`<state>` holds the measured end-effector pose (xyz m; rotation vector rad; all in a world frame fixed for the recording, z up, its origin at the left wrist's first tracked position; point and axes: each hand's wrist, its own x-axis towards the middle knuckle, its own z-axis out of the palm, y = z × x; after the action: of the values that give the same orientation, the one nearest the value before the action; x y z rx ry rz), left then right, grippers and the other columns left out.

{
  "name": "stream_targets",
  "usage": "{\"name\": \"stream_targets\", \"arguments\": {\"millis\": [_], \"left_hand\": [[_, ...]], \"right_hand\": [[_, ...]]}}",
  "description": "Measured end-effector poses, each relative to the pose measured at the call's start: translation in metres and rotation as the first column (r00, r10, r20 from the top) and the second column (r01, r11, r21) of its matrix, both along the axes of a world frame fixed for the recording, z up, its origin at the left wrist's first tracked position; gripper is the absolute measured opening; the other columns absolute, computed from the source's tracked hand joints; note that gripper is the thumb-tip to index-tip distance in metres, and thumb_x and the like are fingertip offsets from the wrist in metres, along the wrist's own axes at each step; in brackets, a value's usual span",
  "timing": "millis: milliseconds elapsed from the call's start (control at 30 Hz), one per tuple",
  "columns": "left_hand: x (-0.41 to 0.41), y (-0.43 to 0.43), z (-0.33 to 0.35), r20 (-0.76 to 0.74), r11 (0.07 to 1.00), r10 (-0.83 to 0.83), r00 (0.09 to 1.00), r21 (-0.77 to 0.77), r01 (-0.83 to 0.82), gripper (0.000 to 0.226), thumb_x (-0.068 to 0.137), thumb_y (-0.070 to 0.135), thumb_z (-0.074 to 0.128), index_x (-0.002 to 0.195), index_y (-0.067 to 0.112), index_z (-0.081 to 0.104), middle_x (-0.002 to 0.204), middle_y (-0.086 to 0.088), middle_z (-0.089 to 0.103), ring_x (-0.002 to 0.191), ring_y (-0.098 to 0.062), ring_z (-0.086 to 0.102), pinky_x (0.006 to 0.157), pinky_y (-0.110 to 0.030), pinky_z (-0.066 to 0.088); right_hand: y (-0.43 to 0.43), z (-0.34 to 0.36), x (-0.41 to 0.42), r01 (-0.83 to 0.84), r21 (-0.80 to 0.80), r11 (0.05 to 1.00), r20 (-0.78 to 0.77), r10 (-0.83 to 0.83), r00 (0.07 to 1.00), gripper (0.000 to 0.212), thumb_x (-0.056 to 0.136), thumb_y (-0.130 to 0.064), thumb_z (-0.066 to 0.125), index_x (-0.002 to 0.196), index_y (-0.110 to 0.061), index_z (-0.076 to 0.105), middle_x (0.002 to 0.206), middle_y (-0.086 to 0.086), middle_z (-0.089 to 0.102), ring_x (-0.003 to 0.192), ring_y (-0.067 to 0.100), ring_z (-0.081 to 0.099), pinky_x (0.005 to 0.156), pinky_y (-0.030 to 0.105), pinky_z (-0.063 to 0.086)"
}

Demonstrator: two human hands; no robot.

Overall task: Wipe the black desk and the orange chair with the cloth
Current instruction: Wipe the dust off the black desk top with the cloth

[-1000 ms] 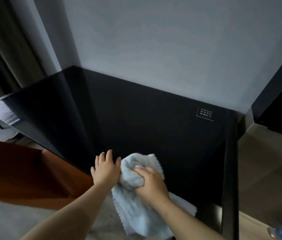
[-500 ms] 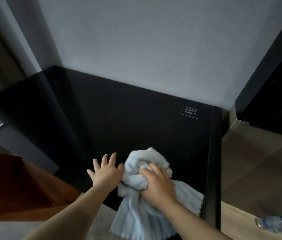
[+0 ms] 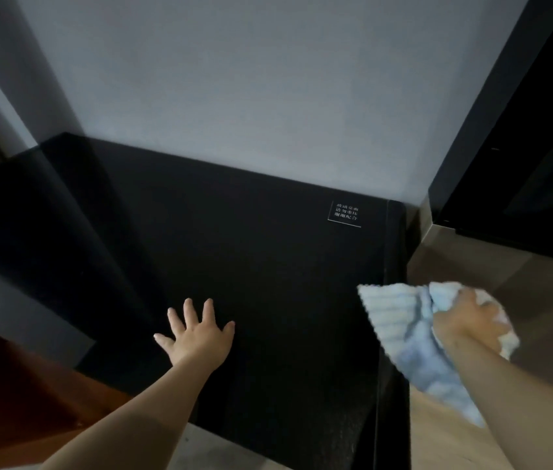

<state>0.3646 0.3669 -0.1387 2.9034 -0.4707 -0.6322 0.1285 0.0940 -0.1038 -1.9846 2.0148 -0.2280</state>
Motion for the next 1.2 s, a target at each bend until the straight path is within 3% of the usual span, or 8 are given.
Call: {"name": "stream_targets", "arguments": {"millis": [167,267,367,500,600,700,1000,1200], "left_hand": [[0.001,-0.019,0.007,-0.071,0.998,-0.057,0.996,-0.02,0.056,0.068,0.092,0.059,0.034,0.148,0.038,0.001,0.159,0.001,-0.009,0.143,-0.035,-0.015,0.111,-0.062,0.003],[0.008,-0.022,0.005,-0.1,0.999,-0.038,0.994,-0.032,0.035,0.069,0.091,0.056,0.041,0.148,0.038,0.006,0.159,0.002,-0.006,0.143,-0.035,-0.012,0.11,-0.063,0.005],[0.015,-0.02,0.007,-0.13,0.998,-0.06,0.99,-0.038,0.056,0.069,0.091,0.053,0.046,0.147,0.04,0.009,0.158,0.003,-0.003,0.144,-0.034,-0.009,0.11,-0.063,0.008],[0.018,-0.019,0.013,-0.119,0.997,-0.072,0.99,-0.017,0.07,0.067,0.09,0.052,0.047,0.146,0.041,0.013,0.157,0.004,0.004,0.143,-0.034,0.002,0.109,-0.058,0.02],[0.023,-0.018,0.018,-0.014,0.991,-0.131,0.991,0.041,0.131,0.063,0.09,0.051,0.046,0.145,0.041,0.017,0.152,0.004,0.016,0.135,-0.032,0.021,0.098,-0.045,0.036],[0.024,-0.017,0.018,-0.003,0.983,-0.179,0.984,0.049,0.179,0.063,0.09,0.05,0.046,0.145,0.039,0.017,0.151,0.003,0.018,0.133,-0.032,0.024,0.094,-0.04,0.043],[0.053,0.029,0.019,0.003,0.936,-0.032,0.999,-0.351,0.031,0.055,0.091,0.037,0.055,0.141,0.027,0.036,0.145,0.005,0.034,0.129,-0.022,0.039,0.099,-0.039,0.044],[0.078,0.073,0.019,0.036,0.895,0.275,0.961,-0.374,-0.242,0.055,0.091,0.032,0.056,0.141,0.022,0.036,0.145,-0.001,0.036,0.128,-0.028,0.039,0.094,-0.043,0.047]], "right_hand": [[0.033,0.0,0.06,-0.472,-0.25,0.846,0.16,0.516,0.841,0.058,0.08,-0.02,0.064,0.135,-0.017,0.045,0.144,0.017,0.033,0.125,0.039,0.037,0.103,0.046,0.033],[0.069,-0.037,0.067,-0.885,-0.142,0.444,-0.127,0.878,0.461,0.063,0.081,-0.031,0.056,0.14,-0.04,0.036,0.155,-0.003,0.017,0.14,0.026,0.019,0.111,0.046,0.019],[0.033,-0.044,0.044,-0.665,-0.163,0.729,-0.248,0.622,0.743,0.066,0.081,-0.035,0.057,0.142,-0.036,0.032,0.154,0.002,0.019,0.134,0.032,0.029,0.101,0.046,0.035],[-0.011,0.002,0.058,0.055,-0.222,0.973,0.37,0.032,0.929,0.065,0.077,-0.019,0.068,0.132,-0.01,0.035,0.137,0.025,0.033,0.115,0.049,0.04,0.09,0.055,0.038],[0.007,0.014,0.092,-0.283,-0.44,0.852,0.349,0.453,0.82,0.069,0.067,-0.015,0.076,0.128,-0.004,0.044,0.132,0.027,0.039,0.116,0.047,0.042,0.094,0.05,0.036],[0.041,-0.017,0.107,-0.792,-0.005,0.611,-0.035,0.791,0.611,0.082,0.074,-0.055,0.062,0.142,-0.044,0.018,0.156,-0.002,0.005,0.14,0.03,0.014,0.108,0.05,0.024],[0.005,-0.036,0.114,-0.08,0.002,0.997,-0.118,0.08,0.99,0.07,0.091,-0.045,0.044,0.146,-0.029,0.004,0.154,0.017,0.003,0.13,0.045,0.026,0.104,0.063,0.025],[0.087,-0.016,0.241,-0.567,0.169,0.806,-0.112,0.587,0.802,0.072,0.09,-0.037,0.043,0.145,-0.044,-0.003,0.158,0.001,-0.008,0.139,0.033,0.015,0.107,0.052,0.023]]}}
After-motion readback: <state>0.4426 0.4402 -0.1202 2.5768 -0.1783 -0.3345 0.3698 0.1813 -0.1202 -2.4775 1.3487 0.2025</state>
